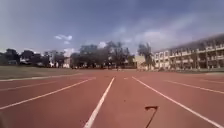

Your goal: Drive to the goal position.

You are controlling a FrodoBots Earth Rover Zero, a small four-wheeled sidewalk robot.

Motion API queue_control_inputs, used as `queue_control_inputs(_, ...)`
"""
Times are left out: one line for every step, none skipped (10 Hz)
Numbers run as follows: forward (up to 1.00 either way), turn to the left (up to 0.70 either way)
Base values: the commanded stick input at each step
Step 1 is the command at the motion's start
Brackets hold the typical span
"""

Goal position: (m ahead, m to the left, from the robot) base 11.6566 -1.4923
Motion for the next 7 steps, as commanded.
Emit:
queue_control_inputs(0.70,0.00)
queue_control_inputs(0.70,0.00)
queue_control_inputs(0.70,0.00)
queue_control_inputs(0.70,0.00)
queue_control_inputs(0.70,0.00)
queue_control_inputs(0.70,0.00)
queue_control_inputs(0.70,0.00)
